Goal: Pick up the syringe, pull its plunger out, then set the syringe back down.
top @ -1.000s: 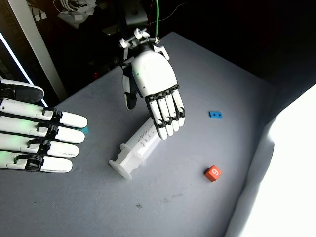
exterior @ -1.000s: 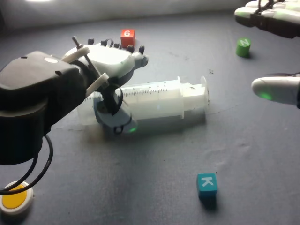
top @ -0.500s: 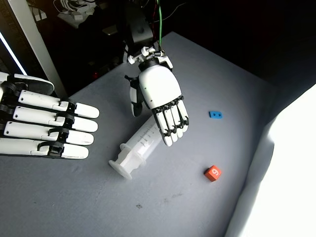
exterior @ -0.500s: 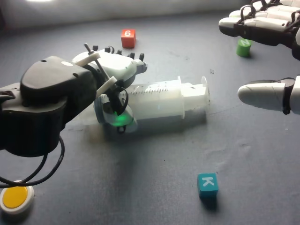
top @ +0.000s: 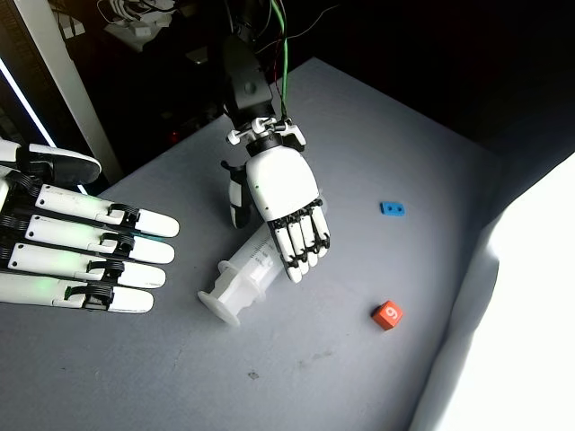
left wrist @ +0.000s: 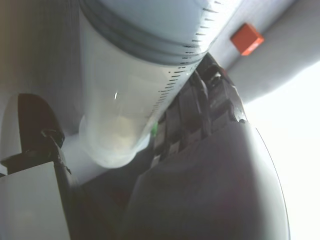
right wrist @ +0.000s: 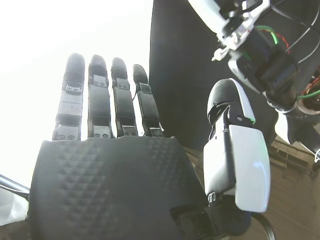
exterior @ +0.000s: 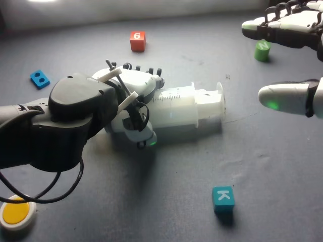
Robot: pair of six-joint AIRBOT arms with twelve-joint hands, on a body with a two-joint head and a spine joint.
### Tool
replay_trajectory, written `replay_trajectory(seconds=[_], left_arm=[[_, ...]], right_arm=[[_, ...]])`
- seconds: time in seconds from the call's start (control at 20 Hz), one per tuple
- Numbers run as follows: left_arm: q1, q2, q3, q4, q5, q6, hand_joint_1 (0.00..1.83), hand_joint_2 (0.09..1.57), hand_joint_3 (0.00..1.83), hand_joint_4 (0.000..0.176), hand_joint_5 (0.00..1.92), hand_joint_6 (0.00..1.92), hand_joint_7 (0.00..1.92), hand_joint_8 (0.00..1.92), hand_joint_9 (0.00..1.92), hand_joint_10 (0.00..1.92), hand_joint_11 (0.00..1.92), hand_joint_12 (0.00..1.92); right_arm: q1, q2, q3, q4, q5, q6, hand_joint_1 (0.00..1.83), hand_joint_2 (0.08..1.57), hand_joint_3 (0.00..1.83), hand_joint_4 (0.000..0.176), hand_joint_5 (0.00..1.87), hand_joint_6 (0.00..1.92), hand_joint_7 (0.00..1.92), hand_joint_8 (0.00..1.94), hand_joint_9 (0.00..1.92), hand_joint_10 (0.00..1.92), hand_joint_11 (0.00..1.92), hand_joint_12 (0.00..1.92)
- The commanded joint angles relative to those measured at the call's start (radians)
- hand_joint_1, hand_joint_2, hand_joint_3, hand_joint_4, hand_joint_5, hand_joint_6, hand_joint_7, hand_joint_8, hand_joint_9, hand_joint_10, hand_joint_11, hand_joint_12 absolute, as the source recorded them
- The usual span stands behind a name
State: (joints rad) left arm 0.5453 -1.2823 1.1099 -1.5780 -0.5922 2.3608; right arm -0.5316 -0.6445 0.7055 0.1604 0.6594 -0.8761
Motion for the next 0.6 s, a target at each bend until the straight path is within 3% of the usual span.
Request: replay_trajectory(seconds=[0.0,0.1,0.15,0.25,0.3,0.35,0.4,0.45,0.5,0.55], left_arm=[[0.005,-0.008,0.004,0.048,-0.019,-0.002,1.04,1.06,0.01,0.000,0.22,0.00,0.34,0.01,0.39,0.02,0.01,0.93],[0.015,-0.018,0.013,0.048,-0.019,-0.011,1.00,1.13,0.01,0.000,0.31,0.02,0.45,0.02,0.49,0.02,0.11,0.93],[0.019,-0.021,0.016,0.048,-0.019,-0.015,0.97,1.23,0.01,0.000,0.43,0.03,0.56,0.02,0.58,0.03,0.17,0.93],[0.023,-0.027,0.020,0.048,-0.019,-0.016,0.99,1.29,0.00,0.000,0.65,0.03,0.77,0.02,0.76,0.04,0.27,0.99],[0.024,-0.029,0.021,0.048,-0.019,-0.016,1.06,1.26,0.01,0.000,0.70,1.09,0.89,0.03,0.87,0.06,0.36,1.00],[0.025,-0.030,0.021,0.048,-0.019,-0.016,1.15,1.22,0.00,0.000,0.71,1.31,0.89,0.93,0.97,0.08,0.49,0.99],[0.027,-0.030,0.021,0.048,-0.019,-0.017,1.17,1.21,0.00,0.000,0.78,1.33,0.85,1.10,1.04,0.09,0.57,1.01],[0.028,-0.030,0.020,0.047,-0.019,-0.017,1.19,1.17,0.00,0.022,0.86,1.21,0.91,1.07,1.14,0.13,0.66,1.05],[0.028,-0.030,0.020,0.046,-0.020,-0.017,1.21,1.14,0.00,0.000,0.89,1.06,1.00,1.03,1.24,0.17,0.74,1.13],[0.028,-0.030,0.019,0.046,-0.020,-0.017,1.21,1.14,0.00,0.000,0.89,1.06,1.00,1.03,1.24,0.17,0.74,1.13]], right_arm=[[0.009,0.006,0.009,0.000,0.131,0.037,0.14,1.17,0.00,0.000,0.24,0.00,0.23,0.00,0.22,0.00,0.00,0.50],[0.024,0.006,0.033,-0.025,0.095,0.082,0.18,1.16,0.00,0.000,0.26,0.01,0.25,0.00,0.24,0.01,0.00,0.53],[0.035,0.006,0.041,-0.057,0.058,0.097,0.21,1.17,0.00,0.000,0.24,0.00,0.23,0.00,0.22,0.00,0.00,0.50],[0.052,0.006,0.048,-0.079,0.003,0.100,0.19,1.17,0.00,0.000,0.25,0.00,0.24,0.00,0.22,0.00,0.00,0.51],[0.059,0.006,0.052,-0.081,-0.007,0.100,0.19,1.17,0.00,0.000,0.25,0.00,0.24,0.00,0.22,0.00,0.00,0.50],[0.062,0.006,0.052,-0.081,-0.010,0.100,0.18,1.17,0.00,0.000,0.24,0.00,0.23,0.00,0.21,0.00,0.00,0.49],[0.074,0.006,0.055,-0.082,-0.027,0.100,0.16,1.17,0.00,0.000,0.25,0.00,0.26,0.01,0.24,0.01,0.00,0.52],[0.084,0.006,0.056,-0.085,-0.041,0.099,0.14,1.17,0.00,0.000,0.26,0.00,0.26,0.01,0.24,0.01,0.00,0.55],[0.086,0.006,0.056,-0.086,-0.044,0.093,0.13,1.17,0.00,0.000,0.27,0.01,0.27,0.01,0.25,0.01,0.00,0.56],[0.086,0.006,0.056,-0.086,-0.044,0.085,0.13,1.17,0.00,0.000,0.27,0.01,0.27,0.01,0.25,0.01,0.00,0.56]])
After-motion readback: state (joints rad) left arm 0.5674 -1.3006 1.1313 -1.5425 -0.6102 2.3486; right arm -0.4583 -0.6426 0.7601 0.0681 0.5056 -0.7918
